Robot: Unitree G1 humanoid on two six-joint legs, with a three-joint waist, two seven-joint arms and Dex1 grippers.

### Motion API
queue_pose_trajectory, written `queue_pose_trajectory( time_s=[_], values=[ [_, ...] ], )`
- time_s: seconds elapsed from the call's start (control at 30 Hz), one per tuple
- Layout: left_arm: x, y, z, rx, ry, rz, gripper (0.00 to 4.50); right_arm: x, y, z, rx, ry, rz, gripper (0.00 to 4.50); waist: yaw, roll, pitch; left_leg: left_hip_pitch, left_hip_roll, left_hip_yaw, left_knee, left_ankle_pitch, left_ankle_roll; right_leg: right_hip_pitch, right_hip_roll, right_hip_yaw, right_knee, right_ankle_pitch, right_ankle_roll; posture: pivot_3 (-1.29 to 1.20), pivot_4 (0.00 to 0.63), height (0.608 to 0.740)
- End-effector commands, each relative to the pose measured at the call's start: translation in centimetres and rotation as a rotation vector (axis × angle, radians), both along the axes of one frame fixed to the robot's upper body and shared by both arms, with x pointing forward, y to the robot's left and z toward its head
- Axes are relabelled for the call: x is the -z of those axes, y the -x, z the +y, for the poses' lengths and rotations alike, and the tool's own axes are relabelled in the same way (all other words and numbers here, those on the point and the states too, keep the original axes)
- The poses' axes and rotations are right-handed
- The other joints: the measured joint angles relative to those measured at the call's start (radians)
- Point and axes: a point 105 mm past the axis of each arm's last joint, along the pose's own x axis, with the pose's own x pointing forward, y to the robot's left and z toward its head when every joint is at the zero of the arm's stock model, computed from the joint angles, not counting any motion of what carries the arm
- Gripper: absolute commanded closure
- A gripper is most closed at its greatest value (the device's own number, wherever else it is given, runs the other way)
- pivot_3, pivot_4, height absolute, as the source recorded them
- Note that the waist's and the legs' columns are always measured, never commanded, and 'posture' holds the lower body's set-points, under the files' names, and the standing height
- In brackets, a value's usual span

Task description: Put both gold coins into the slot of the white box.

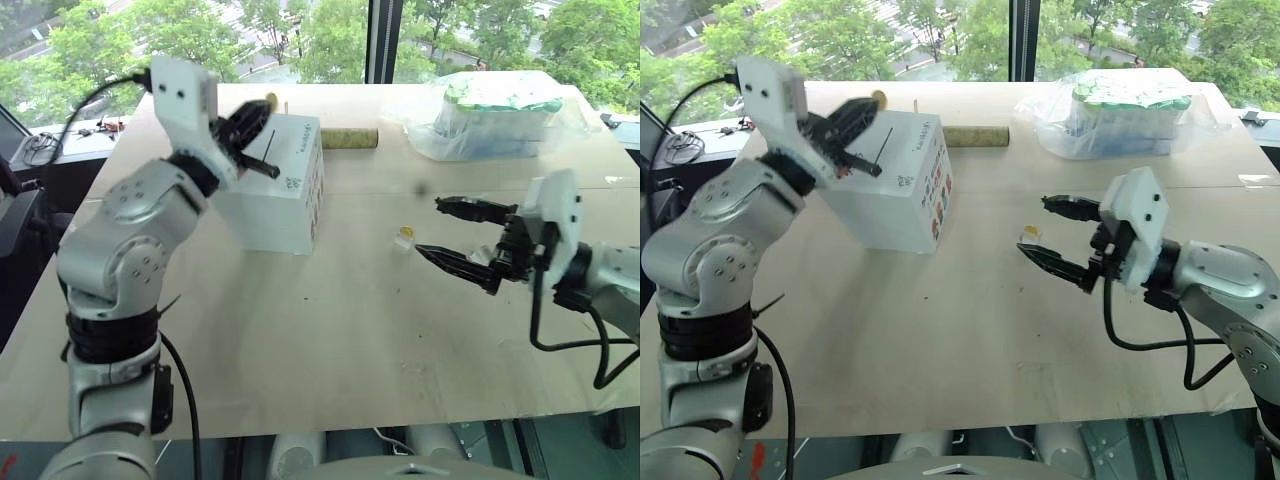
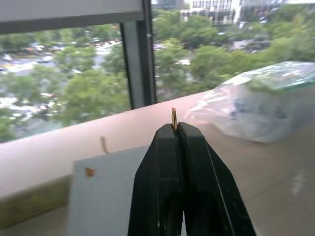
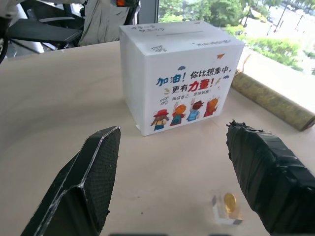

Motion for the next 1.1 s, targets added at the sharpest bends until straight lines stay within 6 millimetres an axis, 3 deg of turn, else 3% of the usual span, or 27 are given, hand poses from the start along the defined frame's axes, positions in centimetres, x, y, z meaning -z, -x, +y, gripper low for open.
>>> queue_pose_trajectory(
  time_s=[0.03, 0.37, 0.87, 1.1],
  values=[
    [-0.8, 0.1, -0.7, -0.107, -0.068, -0.009, 4.5, -2.0, 0.0, -1.7, 0.028, 0.028, -0.095, 0.82, 0.002, 0.0, 0.0, 0.0, 0.0, 0.0, 0.0, 0.0, 0.0, 0.0, 0.0, 0.0, 0.0, 0.0, 0.0, 0.0, 0.15, 0.74],
    [1.6, 1.0, -0.3, -0.24, -0.139, 0.146, 4.5, -6.3, 0.1, -2.8, -0.031, 0.027, -0.179, 0.82, -0.003, -0.001, 0.003, 0.0, 0.0, -0.001, -0.001, 0.002, -0.004, 0.0, 0.0, 0.0, 0.0, 0.0, 0.0, 0.0, 0.15, 0.74],
    [2.9, 0.8, 0.2, -0.269, -0.078, 0.294, 4.5, -6.8, -0.5, -3.5, -0.074, 0.13, -0.147, 0.82, 0.003, -0.002, 0.004, 0.0, 0.0, -0.001, 0.0, 0.002, -0.004, 0.0, -0.001, 0.0, 0.001, 0.0, 0.0, 0.0, 0.15, 0.74],
    [2.6, 0.7, -0.4, -0.241, -0.03, 0.319, 4.5, -6.5, -0.5, -3.7, -0.07, 0.142, -0.141, 0.82, 0.003, -0.002, 0.004, 0.0, 0.0, -0.001, 0.0, 0.002, -0.004, 0.0, -0.001, 0.0, 0.001, 0.0, 0.0, 0.0, 0.15, 0.74]
  ],
)
